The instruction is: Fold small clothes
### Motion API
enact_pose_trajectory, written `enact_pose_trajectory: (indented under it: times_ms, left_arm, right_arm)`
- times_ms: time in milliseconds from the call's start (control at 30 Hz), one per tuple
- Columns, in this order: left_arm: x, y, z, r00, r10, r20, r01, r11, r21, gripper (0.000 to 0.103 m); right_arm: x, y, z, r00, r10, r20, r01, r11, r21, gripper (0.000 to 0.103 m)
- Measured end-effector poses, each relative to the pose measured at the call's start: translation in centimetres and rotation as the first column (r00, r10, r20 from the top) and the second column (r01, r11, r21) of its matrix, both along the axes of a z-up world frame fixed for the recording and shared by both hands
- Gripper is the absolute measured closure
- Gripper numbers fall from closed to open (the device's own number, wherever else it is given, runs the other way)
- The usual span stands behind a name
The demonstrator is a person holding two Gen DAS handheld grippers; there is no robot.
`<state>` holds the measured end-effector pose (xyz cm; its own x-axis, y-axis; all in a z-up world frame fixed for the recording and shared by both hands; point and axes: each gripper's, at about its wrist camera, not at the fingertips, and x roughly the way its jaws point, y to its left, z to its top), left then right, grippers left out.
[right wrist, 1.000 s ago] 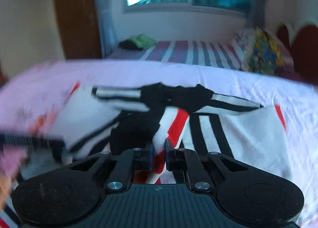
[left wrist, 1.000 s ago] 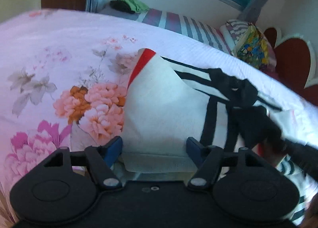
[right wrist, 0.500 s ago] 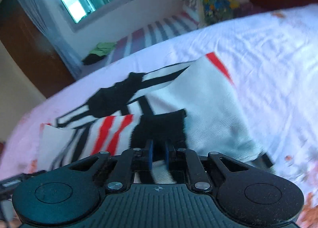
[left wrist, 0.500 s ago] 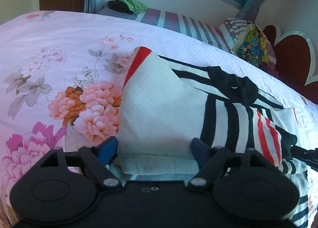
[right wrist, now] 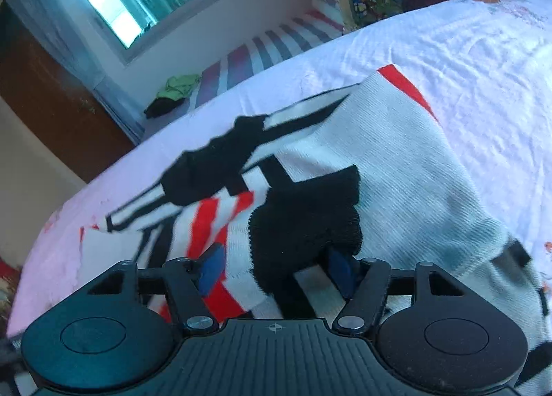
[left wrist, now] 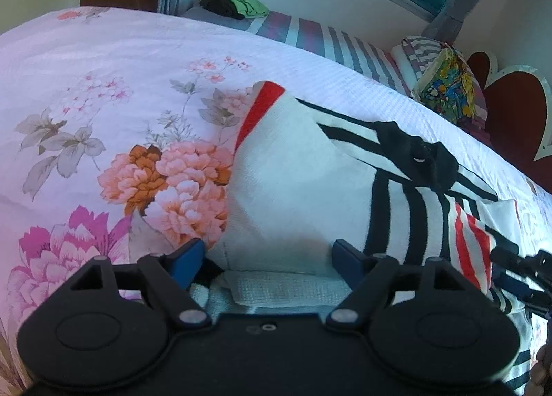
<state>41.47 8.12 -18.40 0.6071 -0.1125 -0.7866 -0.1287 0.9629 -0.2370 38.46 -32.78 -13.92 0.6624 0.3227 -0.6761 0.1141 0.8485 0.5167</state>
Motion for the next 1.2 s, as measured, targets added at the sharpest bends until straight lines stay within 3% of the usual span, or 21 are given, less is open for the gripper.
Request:
enact_pose_trajectory:
  times_ms: [33, 67, 100, 233, 400, 467, 500, 533, 600, 667, 867, 900, 933, 1000, 1133, 1200]
  left_arm:
    - [0.0, 0.1, -0.1, 1.0, 0.003, 0.001, -0.003, 1.0, -0.002, 0.023]
    - [0.0, 0.0, -0.1, 1.0, 0.003, 0.001, -0.003, 1.0, 0.0, 0.023]
    - [0.1, 0.0, -0.1, 1.0, 0.002, 0.002, -0.002, 1.0, 0.002, 0.023]
    - [0.3, 0.0, 0.0, 1.0, 0.001, 0.007, -0.001, 1.0, -0.007, 0.023]
    - [0.5, 0.2, 0.0, 1.0, -0.003, 0.01, 0.003, 1.0, -0.006, 0.023]
    - [0.6, 0.3, -0.2, 1.0, 0.0, 0.005, 0.0, 1.0, -0.011, 0.023]
    - [0.6, 0.3, -0.2, 1.0, 0.0, 0.005, 0.0, 1.0, -0.012, 0.023]
    - [0.6, 0.3, -0.2, 1.0, -0.001, 0.006, 0.001, 1.0, -0.01, 0.023]
    - [0.6, 0.3, -0.2, 1.0, -0.004, 0.006, 0.004, 1.0, -0.005, 0.023]
    - [0.6, 0.4, -0.2, 1.0, -0.006, 0.006, 0.006, 1.0, -0.004, 0.023]
    - [0.6, 0.5, -0.1, 1.0, 0.004, 0.01, -0.004, 1.0, -0.006, 0.023]
    - [0.7, 0.5, -0.1, 1.0, 0.003, 0.01, -0.003, 1.0, -0.003, 0.023]
    - [0.7, 0.5, -0.2, 1.0, 0.002, 0.009, -0.002, 1.0, 0.0, 0.023]
    - [0.9, 0.4, -0.3, 1.0, 0.002, 0.007, -0.002, 1.0, 0.003, 0.023]
    - [1.5, 0.2, -0.1, 1.0, 0.002, 0.016, -0.002, 1.0, -0.002, 0.023]
    - [2.1, -0.1, 0.0, 1.0, -0.006, 0.027, 0.005, 1.0, 0.005, 0.023]
  right_arm:
    - [0.1, 0.1, 0.2, 1.0, 0.005, 0.008, -0.005, 1.0, 0.004, 0.079]
    - [0.2, 0.4, 0.2, 1.0, 0.016, 0.009, -0.015, 1.0, -0.005, 0.095]
    - [0.3, 0.8, 0.1, 1.0, 0.028, -0.001, -0.028, 0.999, -0.018, 0.101]
    - [-0.1, 1.1, 0.1, 0.998, 0.059, -0.03, -0.061, 0.995, -0.077, 0.1]
    - [-1.2, -1.7, -1.0, 0.996, 0.01, -0.091, -0.002, 0.996, 0.088, 0.1]
    - [-0.9, -2.2, -1.3, 0.995, -0.004, -0.098, 0.017, 0.991, 0.129, 0.097]
    - [-0.7, -2.4, -1.5, 0.995, -0.014, -0.095, 0.029, 0.987, 0.16, 0.085]
    - [-0.5, -2.8, -1.5, 0.996, -0.024, -0.087, 0.041, 0.98, 0.196, 0.059]
    - [-0.5, -3.1, -1.1, 0.998, -0.047, -0.051, 0.058, 0.965, 0.254, 0.025]
    - [-0.1, -2.4, -0.2, 0.998, -0.051, -0.025, 0.055, 0.983, 0.175, 0.025]
    - [1.4, -2.5, -0.6, 0.994, -0.113, -0.01, 0.113, 0.977, 0.18, 0.025]
    - [1.6, -2.4, -0.6, 0.993, -0.119, -0.004, 0.118, 0.98, 0.163, 0.031]
    - [1.9, -2.2, -0.6, 0.994, -0.113, -0.006, 0.113, 0.984, 0.137, 0.052]
    - [1.9, -1.9, -0.7, 0.996, -0.093, -0.015, 0.094, 0.99, 0.104, 0.074]
    - [1.2, -2.1, 0.0, 0.997, -0.074, 0.037, 0.072, 0.996, 0.059, 0.087]
    - [1.1, -1.8, 1.6, 0.992, -0.053, 0.113, 0.054, 0.999, -0.001, 0.087]
